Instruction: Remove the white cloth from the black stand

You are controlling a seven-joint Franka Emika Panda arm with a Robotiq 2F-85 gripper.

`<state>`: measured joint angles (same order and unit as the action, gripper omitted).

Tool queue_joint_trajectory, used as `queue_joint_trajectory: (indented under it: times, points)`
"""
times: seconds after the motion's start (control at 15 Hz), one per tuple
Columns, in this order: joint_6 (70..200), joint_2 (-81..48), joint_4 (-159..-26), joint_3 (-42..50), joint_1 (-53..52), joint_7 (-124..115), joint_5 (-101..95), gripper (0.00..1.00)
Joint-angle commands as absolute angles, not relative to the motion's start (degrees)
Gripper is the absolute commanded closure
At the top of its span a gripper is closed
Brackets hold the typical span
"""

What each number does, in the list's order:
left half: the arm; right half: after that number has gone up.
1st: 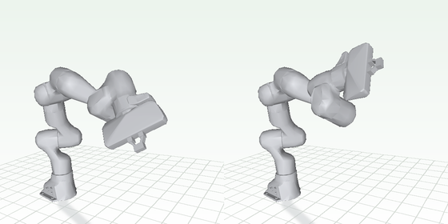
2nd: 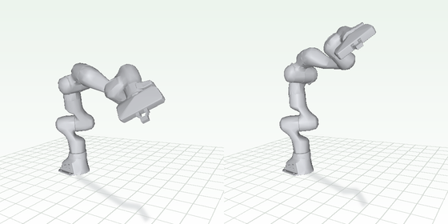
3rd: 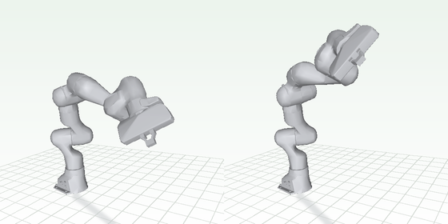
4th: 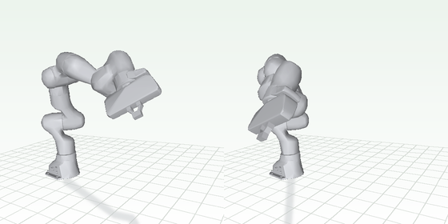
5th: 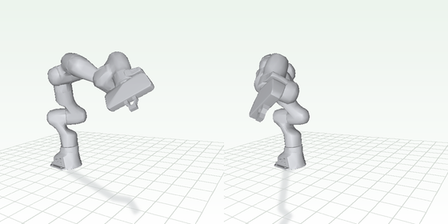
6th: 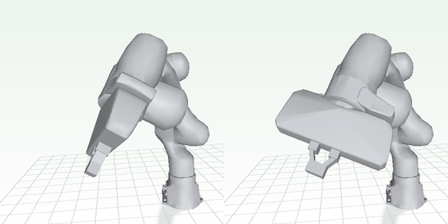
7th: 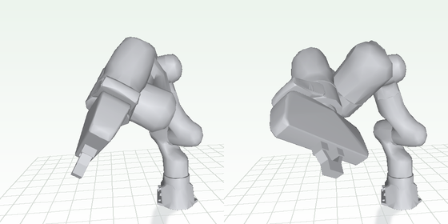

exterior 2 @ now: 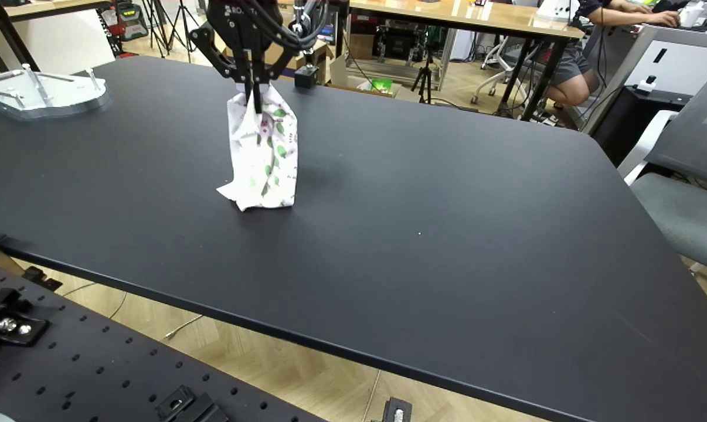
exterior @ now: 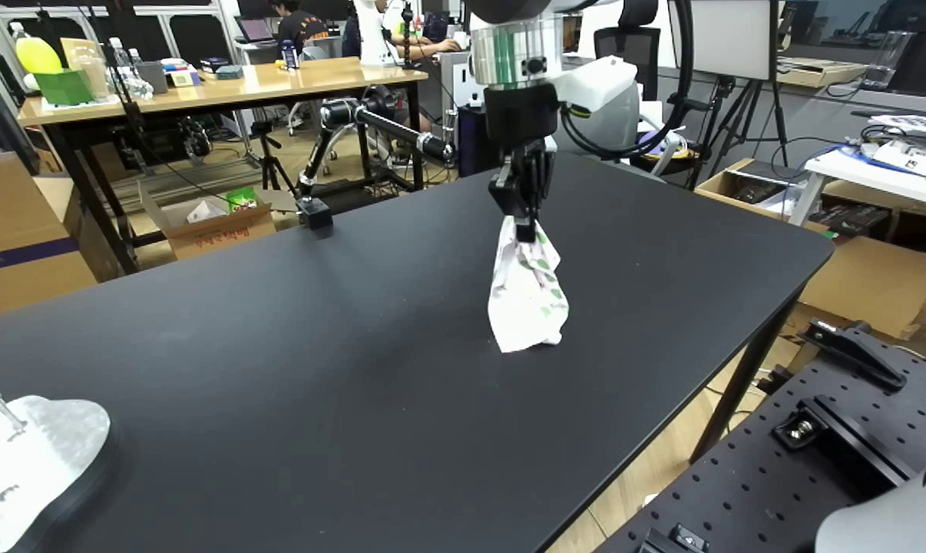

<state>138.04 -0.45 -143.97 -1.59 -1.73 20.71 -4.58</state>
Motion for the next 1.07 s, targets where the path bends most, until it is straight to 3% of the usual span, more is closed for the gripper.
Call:
queue_joint_trajectory:
  times: [0.0,0.07,0.13,0.2,0.87,1.0]
  points:
    - [147.86,-0.85,-146.45,-1.46,-1.51,14.46,-4.96,0.99]
    - [150.78,-1.27,-146.99,-1.43,-1.49,13.22,-5.36,0.99]
    - [152.70,-1.78,-147.36,-1.33,-1.46,11.81,-6.30,0.92]
    - [153.93,-2.14,-147.63,-1.20,-1.44,10.42,-7.04,0.70]
    - [152.54,0.16,-149.59,-1.24,-1.41,7.87,-4.47,0.03]
    - [150.08,1.54,-150.21,-1.61,-1.65,8.00,-2.85,0.00]
